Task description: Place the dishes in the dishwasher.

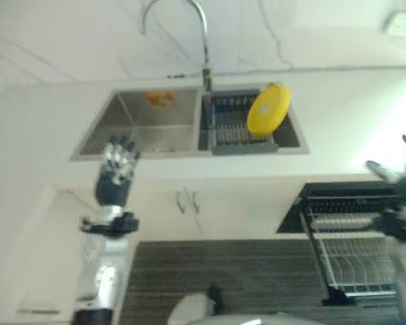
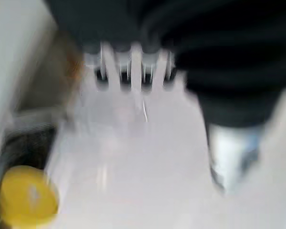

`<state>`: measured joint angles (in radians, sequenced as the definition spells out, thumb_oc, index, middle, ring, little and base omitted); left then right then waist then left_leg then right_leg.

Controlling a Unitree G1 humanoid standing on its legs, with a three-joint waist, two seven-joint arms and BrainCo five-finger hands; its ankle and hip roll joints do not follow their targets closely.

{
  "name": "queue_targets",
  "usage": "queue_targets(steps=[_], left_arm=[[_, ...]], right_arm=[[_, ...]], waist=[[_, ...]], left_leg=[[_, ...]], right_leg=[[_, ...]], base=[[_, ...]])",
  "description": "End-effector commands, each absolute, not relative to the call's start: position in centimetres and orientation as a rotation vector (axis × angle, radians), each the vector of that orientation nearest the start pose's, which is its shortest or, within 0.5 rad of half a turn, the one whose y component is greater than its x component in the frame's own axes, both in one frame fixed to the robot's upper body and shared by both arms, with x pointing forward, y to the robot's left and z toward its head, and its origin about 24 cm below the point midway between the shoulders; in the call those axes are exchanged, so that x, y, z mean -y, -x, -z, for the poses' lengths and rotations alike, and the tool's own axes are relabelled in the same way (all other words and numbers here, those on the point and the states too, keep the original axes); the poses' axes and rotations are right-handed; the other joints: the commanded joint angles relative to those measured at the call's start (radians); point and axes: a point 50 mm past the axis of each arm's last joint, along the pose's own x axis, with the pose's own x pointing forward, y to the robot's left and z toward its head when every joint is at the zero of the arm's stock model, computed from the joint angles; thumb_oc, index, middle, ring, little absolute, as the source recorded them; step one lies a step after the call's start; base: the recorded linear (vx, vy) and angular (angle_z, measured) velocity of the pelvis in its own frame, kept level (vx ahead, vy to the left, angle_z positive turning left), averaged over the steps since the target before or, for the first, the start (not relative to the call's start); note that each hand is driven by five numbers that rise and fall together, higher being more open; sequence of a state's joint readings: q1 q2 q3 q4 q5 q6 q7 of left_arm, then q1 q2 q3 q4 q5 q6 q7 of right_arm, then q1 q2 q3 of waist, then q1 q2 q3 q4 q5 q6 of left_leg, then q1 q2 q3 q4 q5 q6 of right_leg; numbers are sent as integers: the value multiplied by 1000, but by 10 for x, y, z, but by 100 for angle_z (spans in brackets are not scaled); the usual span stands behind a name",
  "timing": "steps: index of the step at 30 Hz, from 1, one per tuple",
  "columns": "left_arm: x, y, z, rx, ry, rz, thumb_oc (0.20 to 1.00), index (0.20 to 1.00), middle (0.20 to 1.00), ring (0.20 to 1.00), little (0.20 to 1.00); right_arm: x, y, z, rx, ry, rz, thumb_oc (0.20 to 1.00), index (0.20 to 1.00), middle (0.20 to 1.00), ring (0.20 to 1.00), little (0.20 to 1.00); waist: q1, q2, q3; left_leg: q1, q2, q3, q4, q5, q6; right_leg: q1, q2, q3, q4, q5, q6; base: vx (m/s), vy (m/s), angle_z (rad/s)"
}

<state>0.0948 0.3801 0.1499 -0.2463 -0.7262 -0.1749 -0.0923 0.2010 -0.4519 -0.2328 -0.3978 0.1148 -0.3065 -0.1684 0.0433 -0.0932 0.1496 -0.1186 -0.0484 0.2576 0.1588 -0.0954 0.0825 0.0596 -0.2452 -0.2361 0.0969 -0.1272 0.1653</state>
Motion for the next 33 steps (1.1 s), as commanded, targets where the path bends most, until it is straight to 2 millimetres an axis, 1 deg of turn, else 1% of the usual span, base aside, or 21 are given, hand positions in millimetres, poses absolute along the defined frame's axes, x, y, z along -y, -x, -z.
queue_targets(steps=[1, 2, 3, 4, 5, 6, 7, 9, 10, 11, 12, 16, 19, 21, 25, 29, 30, 31, 32, 33], left_arm=[[-233, -220, -143, 480, 247, 94, 1000, 1000, 1000, 1000, 1000], [-232, -220, -142, 477, 247, 96, 1000, 1000, 1000, 1000, 1000], [-230, -219, -140, 471, 247, 91, 1000, 1000, 1000, 1000, 1000], [-230, -219, -140, 471, 248, 83, 1000, 1000, 1000, 1000, 1000], [-230, -220, -141, 471, 255, 78, 1000, 1000, 1000, 1000, 1000], [-230, -222, -142, 475, 259, 76, 1000, 1000, 1000, 1000, 1000], [-230, -225, -143, 488, 254, 66, 1000, 1000, 1000, 1000, 1000], [-230, -225, -143, 497, 250, 58, 1000, 1000, 1000, 1000, 1000], [-228, -225, -144, 503, 247, 58, 1000, 1000, 1000, 1000, 1000], [-227, -224, -145, 508, 245, 57, 1000, 1000, 1000, 1000, 1000], [-227, -223, -144, 510, 241, 55, 1000, 1000, 1000, 1000, 1000], [-226, -223, -145, 511, 220, 53, 1000, 1000, 1000, 1000, 1000], [-225, -224, -147, 517, 206, 54, 1000, 1000, 1000, 1000, 1000], [-224, -225, -147, 516, 200, 57, 1000, 1000, 1000, 1000, 1000], [-220, -226, -149, 521, 143, 78, 1000, 1000, 1000, 1000, 1000], [-220, -226, -149, 525, 148, 93, 1000, 1000, 1000, 1000, 1000], [-219, -227, -148, 520, 148, 101, 1000, 1000, 1000, 1000, 1000], [-218, -226, -147, 515, 141, 111, 1000, 1000, 1000, 1000, 1000], [-217, -224, -147, 519, 131, 118, 1000, 1000, 1000, 1000, 1000], [-216, -223, -147, 526, 111, 123, 1000, 1000, 1000, 1000, 1000]], right_arm=[[250, -195, -181, 744, 427, 215, 1000, 1000, 1000, 1000, 1000], [250, -194, -180, 743, 427, 212, 1000, 1000, 1000, 1000, 1000], [248, -193, -179, 746, 435, 201, 1000, 1000, 1000, 1000, 1000], [248, -194, -179, 746, 435, 194, 1000, 1000, 1000, 1000, 1000], [250, -196, -180, 742, 433, 189, 1000, 1000, 1000, 1000, 1000], [252, -198, -182, 744, 427, 191, 1000, 1000, 1000, 1000, 1000], [256, -200, -186, 759, 378, 187, 1000, 1000, 1000, 1000, 1000], [257, -201, -186, 763, 347, 180, 1000, 1000, 1000, 1000, 1000], [257, -203, -185, 752, 316, 173, 1000, 1000, 1000, 1000, 1000], [256, -203, -184, 732, 280, 154, 1000, 1000, 1000, 1000, 1000], [255, -205, -181, 708, 256, 135, 1000, 1000, 1000, 1000, 1000], [251, -211, -179, 682, 204, 106, 1000, 1000, 1000, 1000, 1000], [248, -213, -181, 686, 198, 107, 1000, 1000, 1000, 1000, 1000], [248, -213, -182, 688, 199, 116, 1000, 1000, 1000, 1000, 1000], [251, -211, -183, 689, 159, 122, 1000, 1000, 1000, 1000, 1000], [250, -214, -180, 671, 107, 107, 1000, 1000, 1000, 1000, 1000], [248, -215, -179, 664, 86, 101, 1000, 1000, 1000, 1000, 1000], [246, -216, -179, 659, 65, 76, 1000, 1000, 1000, 1000, 1000], [245, -216, -179, 657, 52, 64, 1000, 1000, 1000, 1000, 1000], [245, -215, -178, 658, 44, 56, 1000, 1000, 1000, 1000, 1000]], waist=[[-1, 33, -4], [-1, 35, -3], [-8, 47, 7], [-10, 51, 12], [-17, 53, 21], [-25, 52, 27], [-44, 46, 46], [-57, 44, 55], [-60, 44, 55], [-58, 42, 48], [-54, 39, 40], [-49, 33, 33], [-50, 32, 27], [-56, 33, 23], [-73, 37, 20], [-76, 37, 16], [-80, 40, 16], [-76, 49, 15], [-74, 53, 15], [-74, 58, 16]], left_leg=[[116, 53, -84, -226, 82, -52], [121, 48, -91, -226, 77, -46], [141, 44, -99, -231, 63, -38], [148, 45, -97, -233, 59, -39], [157, 41, -97, -238, 59, -41], [165, 36, -106, -241, 57, -44], [193, 34, -113, -245, 43, -54], [210, 35, -113, -246, 30, -58], [216, 34, -118, -246, 23, -57], [222, 30, -122, -246, 17, -55], [227, 32, -117, -246, 13, -56], [248, 38, -105, -246, -2, -55], [262, 42, -104, -246, -11, -53], [269, 45, -101, -246, -14, -53], [279, 60, -66, -246, -16, -55], [286, 57, -56, -245, -21, -55], [291, 52, -70, -246, -25, -51], [286, 48, -87, -244, -20, -42], [277, 45, -98, -240, -13, -37], [267, 48, -105, -237, -3, -36]], right_leg=[[56, 32, 71, 230, 179, 35], [35, 37, 73, 277, 186, 33], [-33, 56, 60, 375, 180, 21], [-59, 66, 47, 377, 160, 12], [-88, 103, 27, 329, 104, -4], [-96, 120, 7, 271, 87, -14], [-129, 111, -21, 156, 122, -8], [-144, 102, -9, 112, 159, 4], [-143, 100, 0, 93, 167, 9], [-129, 97, 2, 67, 166, 12], [-111, 94, -10, 36, 158, 12], [-94, 83, -32, 6, 166, 19], [-84, 86, -32, -13, 162, 24], [-83, 93, -28, -13, 159, 25], [-80, 102, -34, -10, 145, 25], [-73, 104, -41, -27, 153, 25], [-85, 112, -31, -3, 154, 25], [-86, 130, -17, 74, 126, 13], [-99, 139, -1, 136, 117, 10], [-110, 149, 14, 173, 119, 9]], base=[[112, 283, 54], [116, 342, 52], [78, 250, 47], [106, 255, 8], [88, 92, -11], [130, 16, -12], [98, -44, -2], [48, -58, 19], [15, -95, 22], [7, -125, 19], [4, -104, -10], [11, -115, 7], [20, -127, -16], [21, -103, -4], [9, -94, -11], [13, -66, -18], [25, -52, -26], [14, -38, -19], [2, -48, -23], [22, -110, -30]])
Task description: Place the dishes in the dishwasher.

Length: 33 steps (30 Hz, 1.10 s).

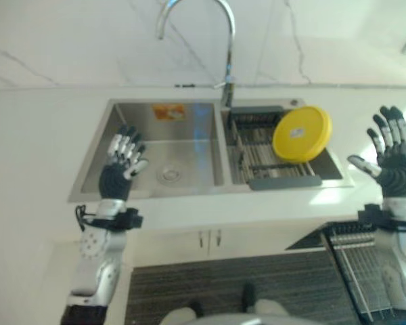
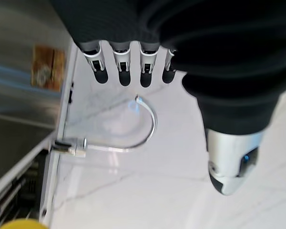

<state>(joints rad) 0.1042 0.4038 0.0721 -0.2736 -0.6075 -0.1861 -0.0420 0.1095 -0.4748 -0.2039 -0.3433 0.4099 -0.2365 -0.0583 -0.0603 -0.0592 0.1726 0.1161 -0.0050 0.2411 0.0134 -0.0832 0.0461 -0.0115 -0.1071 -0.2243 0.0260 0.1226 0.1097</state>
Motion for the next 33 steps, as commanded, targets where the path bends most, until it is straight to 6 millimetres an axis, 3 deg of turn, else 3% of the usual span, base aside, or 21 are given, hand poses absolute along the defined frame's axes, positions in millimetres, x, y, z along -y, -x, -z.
queue_targets(steps=[1, 3, 8, 9, 12, 13, 14, 15, 17, 18, 23, 33], left_arm=[[-216, -224, -147, 530, 93, 126, 1000, 1000, 1000, 1000, 1000], [-216, -229, -149, 539, 91, 119, 1000, 1000, 1000, 1000, 1000], [-215, -231, -147, 527, 124, 85, 1000, 1000, 1000, 1000, 1000], [-213, -229, -148, 527, 121, 94, 1000, 1000, 1000, 1000, 1000], [-211, -226, -150, 539, 128, 112, 1000, 1000, 1000, 1000, 1000], [-210, -226, -149, 549, 127, 111, 1000, 1000, 1000, 1000, 1000], [-214, -223, -147, 548, 120, 83, 1000, 1000, 1000, 1000, 1000], [-217, -221, -145, 538, 129, 78, 1000, 1000, 1000, 1000, 1000], [-218, -222, -144, 532, 124, 72, 1000, 1000, 1000, 1000, 1000], [-217, -223, -145, 539, 106, 79, 1000, 1000, 1000, 1000, 1000], [-215, -228, -146, 532, 102, 86, 1000, 1000, 1000, 1000, 1000], [-214, -229, -153, 578, 47, 68, 1000, 1000, 1000, 1000, 1000]], right_arm=[[243, -216, -177, 657, 39, 50, 1000, 1000, 1000, 1000, 1000], [236, -218, -172, 659, 24, 22, 1000, 1000, 1000, 1000, 1000], [234, -224, -175, 642, 7, -23, 1000, 1000, 1000, 1000, 1000], [234, -227, -181, 633, 41, -49, 1000, 1000, 1000, 1000, 1000], [237, -227, -184, 624, 70, -50, 1000, 1000, 1000, 1000, 1000], [237, -228, -184, 624, 75, -44, 1000, 1000, 1000, 1000, 1000], [233, -229, -181, 612, 87, -57, 1000, 1000, 1000, 1000, 1000], [231, -230, -179, 599, 92, -63, 1000, 1000, 1000, 1000, 1000], [225, -231, -173, 570, 81, -98, 1000, 1000, 1000, 1000, 1000], [226, -230, -170, 566, 79, -96, 1000, 1000, 1000, 1000, 1000], [231, -226, -166, 551, 11, -87, 1000, 1000, 1000, 1000, 1000], [227, -245, -152, 423, -100, -57, 1000, 1000, 1000, 1000, 1000]], waist=[[28, 21, -3], [29, 10, 4], [17, 13, -24], [17, -6, -26], [31, -20, -12], [40, -16, -8], [42, 2, -7], [39, 10, -6], [41, 33, -10], [34, 36, -15], [22, 29, -32], [46, 25, -47]], left_leg=[[29, 6, -87, -90, -15, -3], [24, 26, -84, -79, -8, -27], [37, 71, -32, -66, -8, -76], [-1, 94, -1, 69, -42, -92], [-98, 81, -30, 274, -46, -116], [-127, 48, -42, 260, -65, -107], [-110, 26, -41, 171, -60, -89], [-87, 36, -25, 120, -45, -86], [-25, 26, -73, -25, -8, -74], [4, 38, -42, -79, 12, -78], [24, 43, -38, -101, 2, -76], [31, 45, -33, -101, -2, -72]], right_leg=[[-56, -3, 12, 252, -108, 68], [-48, -48, 12, 162, -92, 68], [53, -16, 0, -12, -123, 43], [72, -17, 6, -50, -114, 16], [86, -20, 15, -105, -87, -3], [86, -18, 12, -111, -83, 2], [81, -3, 17, -100, -87, 12], [78, -2, 15, -93, -88, 17], [61, 9, 12, -56, -103, 26], [61, 9, -6, -49, -108, 32], [68, 6, -39, -45, -117, 35], [101, 9, -52, -72, -124, 25]], base=[[65, -294, -34], [76, -374, -10], [103, -291, -5], [90, -315, 9], [28, -210, -7], [52, -40, -30], [75, 32, -12], [85, 82, -5], [46, 57, -22], [20, 8, -33], [34, -12, 17], [28, 14, 4]])
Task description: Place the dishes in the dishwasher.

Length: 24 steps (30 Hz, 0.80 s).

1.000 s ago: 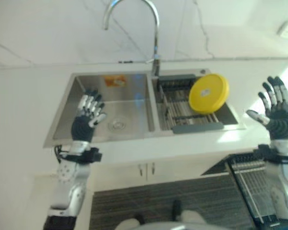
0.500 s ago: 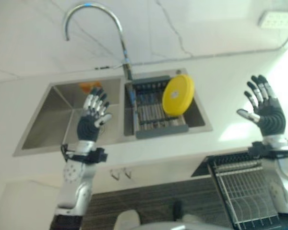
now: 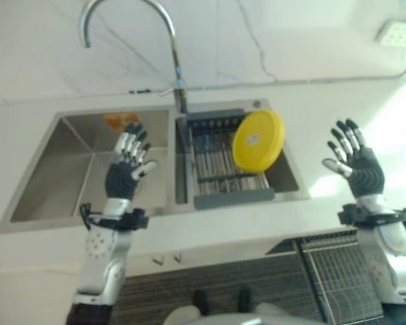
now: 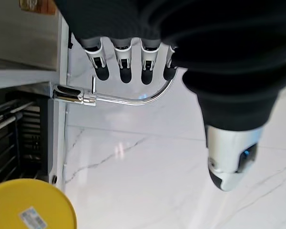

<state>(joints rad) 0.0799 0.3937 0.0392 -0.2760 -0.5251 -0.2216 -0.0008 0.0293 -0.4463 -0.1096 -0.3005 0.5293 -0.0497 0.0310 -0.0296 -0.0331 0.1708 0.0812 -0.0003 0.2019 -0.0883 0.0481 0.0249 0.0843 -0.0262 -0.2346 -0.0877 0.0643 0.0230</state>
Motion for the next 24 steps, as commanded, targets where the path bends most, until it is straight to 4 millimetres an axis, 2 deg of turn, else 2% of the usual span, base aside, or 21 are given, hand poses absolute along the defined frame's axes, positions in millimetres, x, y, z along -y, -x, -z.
queue_targets(steps=[1, 8, 11, 20, 24], left_arm=[[-214, -229, -153, 581, 38, 69, 1000, 1000, 1000, 1000, 1000], [-215, -232, -155, 592, 22, 64, 1000, 1000, 1000, 1000, 1000], [-214, -234, -155, 593, 19, 72, 1000, 1000, 1000, 1000, 1000], [-209, -239, -154, 584, 25, 99, 1000, 1000, 1000, 1000, 1000], [-206, -242, -155, 580, 43, 113, 1000, 1000, 1000, 1000, 1000]], right_arm=[[229, -247, -150, 411, -89, -42, 1000, 1000, 1000, 1000, 1000], [243, -261, -143, 351, -103, 52, 1000, 1000, 1000, 1000, 1000], [249, -269, -133, 295, -139, 90, 1000, 1000, 1000, 1000, 1000], [248, -287, -105, 110, -209, 46, 1000, 1000, 1000, 1000, 1000], [251, -295, -100, 64, -353, 2, 1000, 1000, 1000, 1000, 1000]], waist=[[20, -2, -47], [39, -6, -54], [50, -7, -60], [79, -12, -69], [94, -15, -69]], left_leg=[[68, 41, 7, 1, -134, -51], [78, 39, -5, 1, -139, -48], [81, 39, -10, 1, -141, -49], [86, 39, -20, 1, -139, -52], [89, 38, -27, 1, -139, -54]], right_leg=[[9, -72, -45, 41, -67, 112], [29, -70, -53, 37, -73, 110], [42, -70, -58, 28, -72, 109], [66, -70, -78, 16, -74, 104], [77, -69, -85, 13, -78, 102]], base=[[0, 0, 0], [0, 0, 0], [21, -17, 1], [7, -5, 8], [0, 0, 0]])
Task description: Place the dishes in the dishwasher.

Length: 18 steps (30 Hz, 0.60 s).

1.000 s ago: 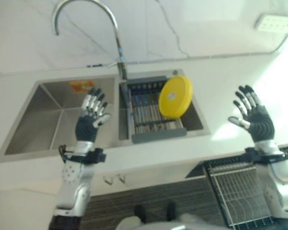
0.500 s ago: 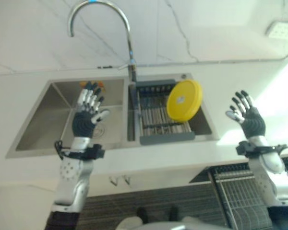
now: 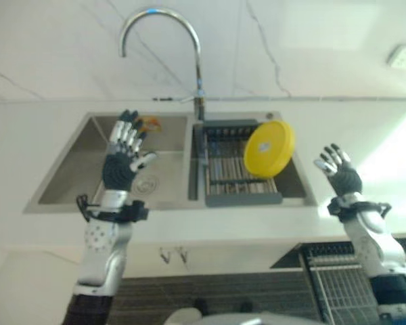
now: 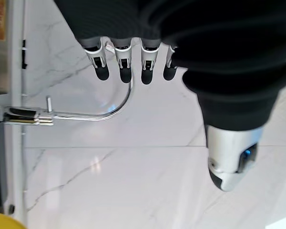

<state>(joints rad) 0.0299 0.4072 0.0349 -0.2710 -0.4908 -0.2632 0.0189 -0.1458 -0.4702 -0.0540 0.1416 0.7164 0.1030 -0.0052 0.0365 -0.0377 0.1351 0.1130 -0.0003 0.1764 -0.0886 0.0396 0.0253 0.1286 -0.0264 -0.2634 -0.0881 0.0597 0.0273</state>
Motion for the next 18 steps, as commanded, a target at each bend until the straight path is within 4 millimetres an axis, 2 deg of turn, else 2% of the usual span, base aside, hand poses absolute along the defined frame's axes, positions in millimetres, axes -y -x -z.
queue_targets(steps=[1, 18], left_arm=[[-205, -242, -155, 578, 42, 114, 1000, 1000, 1000, 1000, 1000], [-209, -246, -154, 565, 49, 106, 1000, 1000, 1000, 1000, 1000]], right_arm=[[251, -296, -100, 61, -376, -7, 1000, 1000, 1000, 1000, 1000], [256, -307, -101, 30, -446, -19, 1000, 1000, 1000, 1000, 1000]], waist=[[30, -11, -34], [58, -7, -35]], left_leg=[[58, 37, -4, 1, -131, -55], [57, 35, -26, 1, -127, -60]], right_leg=[[35, -68, -57, 13, -74, 97], [52, -73, -72, 7, -79, 95]], base=[[0, 0, 0], [-2, 6, 3]])
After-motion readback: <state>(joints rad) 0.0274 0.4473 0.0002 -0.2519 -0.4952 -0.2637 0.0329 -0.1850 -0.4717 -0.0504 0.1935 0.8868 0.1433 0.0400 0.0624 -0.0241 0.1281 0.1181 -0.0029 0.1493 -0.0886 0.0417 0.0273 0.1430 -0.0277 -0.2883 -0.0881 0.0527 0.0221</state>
